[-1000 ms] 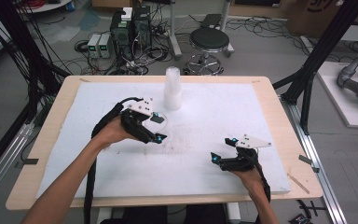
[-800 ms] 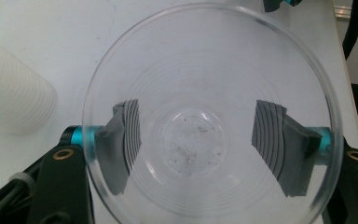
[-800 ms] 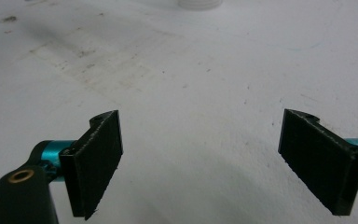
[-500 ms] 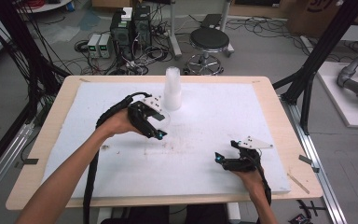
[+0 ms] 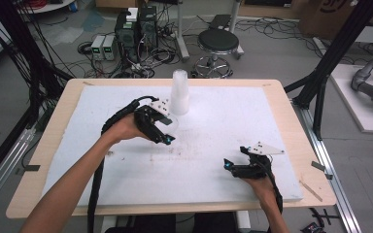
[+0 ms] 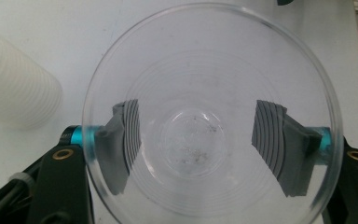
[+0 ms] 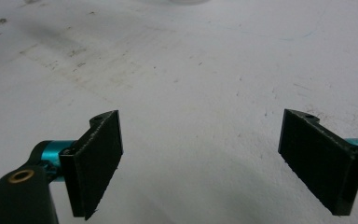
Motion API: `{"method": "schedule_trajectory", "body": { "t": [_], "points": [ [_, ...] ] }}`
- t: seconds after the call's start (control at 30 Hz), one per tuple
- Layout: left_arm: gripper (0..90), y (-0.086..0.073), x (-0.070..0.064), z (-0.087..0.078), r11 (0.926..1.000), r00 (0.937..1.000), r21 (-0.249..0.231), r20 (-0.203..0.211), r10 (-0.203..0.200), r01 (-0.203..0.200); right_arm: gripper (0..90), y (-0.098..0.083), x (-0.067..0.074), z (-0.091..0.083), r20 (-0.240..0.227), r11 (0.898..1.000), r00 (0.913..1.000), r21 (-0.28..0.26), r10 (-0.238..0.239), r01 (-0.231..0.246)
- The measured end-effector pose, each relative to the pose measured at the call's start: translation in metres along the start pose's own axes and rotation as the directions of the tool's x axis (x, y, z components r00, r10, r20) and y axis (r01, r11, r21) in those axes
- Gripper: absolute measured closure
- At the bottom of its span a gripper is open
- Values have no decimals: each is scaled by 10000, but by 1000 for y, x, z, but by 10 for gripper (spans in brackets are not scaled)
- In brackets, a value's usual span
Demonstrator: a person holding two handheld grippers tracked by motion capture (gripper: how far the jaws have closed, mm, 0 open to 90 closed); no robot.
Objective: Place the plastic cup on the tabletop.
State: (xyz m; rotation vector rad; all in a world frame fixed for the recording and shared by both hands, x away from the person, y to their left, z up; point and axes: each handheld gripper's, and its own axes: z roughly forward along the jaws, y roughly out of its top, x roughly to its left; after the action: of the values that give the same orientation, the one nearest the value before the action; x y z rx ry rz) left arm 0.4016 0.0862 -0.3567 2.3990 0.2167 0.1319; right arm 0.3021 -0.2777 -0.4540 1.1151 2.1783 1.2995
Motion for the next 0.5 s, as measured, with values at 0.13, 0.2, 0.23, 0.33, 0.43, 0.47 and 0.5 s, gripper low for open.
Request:
{"method": "schedule_trajectory", "body": {
  "t": [0.13,0.2,0.23,0.33,0.43,0.47,0.5],
  "points": [
    [322,-3,0,9,10000,10000,-2,-35,-93,93,138,0,1,0,-45,10000,10000,12,-69,69],
    [321,-4,1,14,9999,9999,44,-2,-107,107,138,0,1,0,-47,9999,9999,-13,-126,126],
    [321,-4,0,16,9999,9999,67,2,-123,123,138,0,1,0,-77,9999,9999,16,-107,107],
    [321,-3,-1,24,9998,9998,108,116,-153,151,138,0,1,0,-96,9999,9999,41,-93,93],
    [321,-4,-3,32,9996,9997,237,180,-159,155,138,0,1,0,-137,9999,9999,61,-89,90],
    [321,-5,-3,35,9994,9996,268,198,-201,195,138,0,1,0,-152,9999,9998,44,-112,112],
    [321,-6,-3,38,9993,9995,300,233,-224,217,138,0,1,0,-144,9999,9998,32,-119,120]
  ]
}}
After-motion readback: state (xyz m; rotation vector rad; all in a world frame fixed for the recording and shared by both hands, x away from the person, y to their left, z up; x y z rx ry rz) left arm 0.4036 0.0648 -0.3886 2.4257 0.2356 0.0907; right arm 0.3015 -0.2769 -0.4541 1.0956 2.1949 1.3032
